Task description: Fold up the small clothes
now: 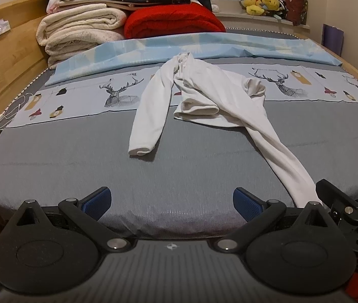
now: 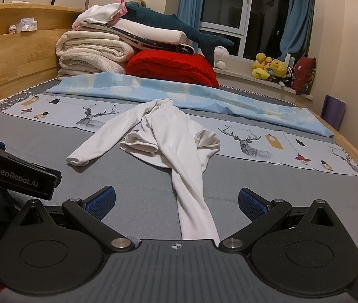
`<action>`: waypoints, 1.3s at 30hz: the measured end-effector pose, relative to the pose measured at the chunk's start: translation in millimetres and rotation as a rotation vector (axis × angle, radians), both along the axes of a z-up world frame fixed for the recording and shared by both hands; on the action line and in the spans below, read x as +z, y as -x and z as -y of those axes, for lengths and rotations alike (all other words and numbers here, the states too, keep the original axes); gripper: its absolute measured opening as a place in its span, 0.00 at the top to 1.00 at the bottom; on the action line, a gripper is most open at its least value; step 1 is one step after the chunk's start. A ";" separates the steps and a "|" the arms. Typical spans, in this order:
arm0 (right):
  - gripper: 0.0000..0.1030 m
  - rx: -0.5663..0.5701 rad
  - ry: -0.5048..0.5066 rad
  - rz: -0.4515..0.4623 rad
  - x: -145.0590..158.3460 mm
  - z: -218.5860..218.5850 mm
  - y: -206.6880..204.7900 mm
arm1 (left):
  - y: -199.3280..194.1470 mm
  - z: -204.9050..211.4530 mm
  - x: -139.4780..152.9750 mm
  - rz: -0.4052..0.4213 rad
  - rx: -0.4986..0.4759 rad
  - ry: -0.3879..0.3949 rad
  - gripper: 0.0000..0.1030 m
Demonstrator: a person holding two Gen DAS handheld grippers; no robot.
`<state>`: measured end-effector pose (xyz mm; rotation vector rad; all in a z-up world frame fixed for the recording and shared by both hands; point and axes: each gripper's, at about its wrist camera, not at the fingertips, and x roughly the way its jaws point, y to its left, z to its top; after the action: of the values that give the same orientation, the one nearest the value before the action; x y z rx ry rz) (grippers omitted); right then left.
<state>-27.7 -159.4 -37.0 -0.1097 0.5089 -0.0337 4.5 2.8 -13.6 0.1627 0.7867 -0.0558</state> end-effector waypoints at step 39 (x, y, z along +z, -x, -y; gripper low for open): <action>0.01 0.005 0.000 -0.006 -5.6 -2.8 -4.5 | -3.2 2.2 -6.9 -0.017 -0.002 0.006 0.00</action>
<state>-23.2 -156.6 -42.6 -0.1106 0.5145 -0.0283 7.7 0.7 -20.5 0.1575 0.8031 -0.0610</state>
